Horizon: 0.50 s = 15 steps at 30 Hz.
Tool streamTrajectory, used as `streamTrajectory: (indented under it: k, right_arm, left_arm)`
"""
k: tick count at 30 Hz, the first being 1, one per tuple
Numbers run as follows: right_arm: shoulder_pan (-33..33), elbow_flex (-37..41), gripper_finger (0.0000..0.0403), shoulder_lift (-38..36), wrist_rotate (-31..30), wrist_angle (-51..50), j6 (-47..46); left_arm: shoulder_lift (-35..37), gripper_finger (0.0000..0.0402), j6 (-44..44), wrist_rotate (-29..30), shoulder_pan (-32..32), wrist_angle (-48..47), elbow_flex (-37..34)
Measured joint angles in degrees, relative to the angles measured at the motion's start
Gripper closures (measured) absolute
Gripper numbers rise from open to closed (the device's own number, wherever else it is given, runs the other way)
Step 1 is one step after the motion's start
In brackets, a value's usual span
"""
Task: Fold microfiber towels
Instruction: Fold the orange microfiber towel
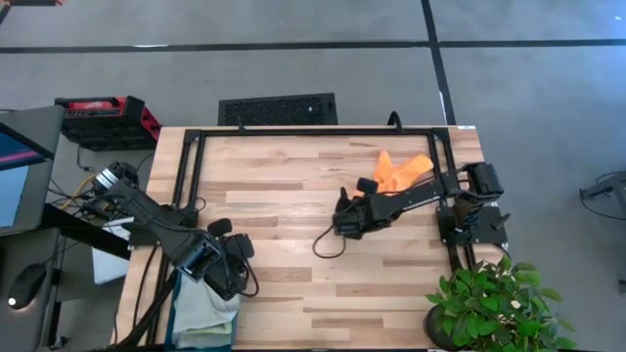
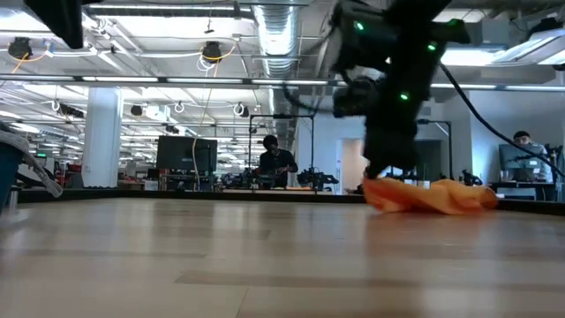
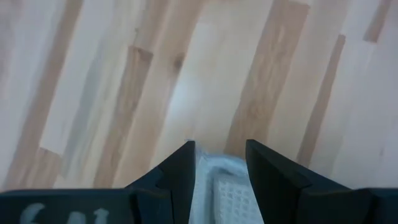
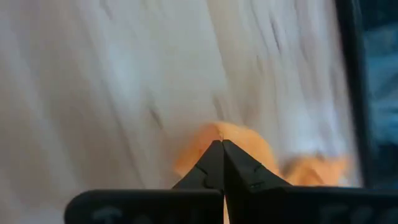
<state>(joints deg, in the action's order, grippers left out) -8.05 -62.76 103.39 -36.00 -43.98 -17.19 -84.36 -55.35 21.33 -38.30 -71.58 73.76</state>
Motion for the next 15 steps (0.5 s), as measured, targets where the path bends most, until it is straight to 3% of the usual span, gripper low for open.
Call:
streamTrajectory:
  k: [9, 15]
  right_arm:
    - [2.4, -5.2, 0.0394, 0.0, 11.8, 23.2, 12.0]
    - [3.0, -9.3, 0.0398, 0.0, 13.7, 26.0, 14.7]
  left_arm:
    - [0.0, 0.0268, -0.4, 7.6, 0.0, 0.5, 0.0]
    - [-0.1, 0.0268, -2.2, 19.4, 0.0, 1.1, 0.0]
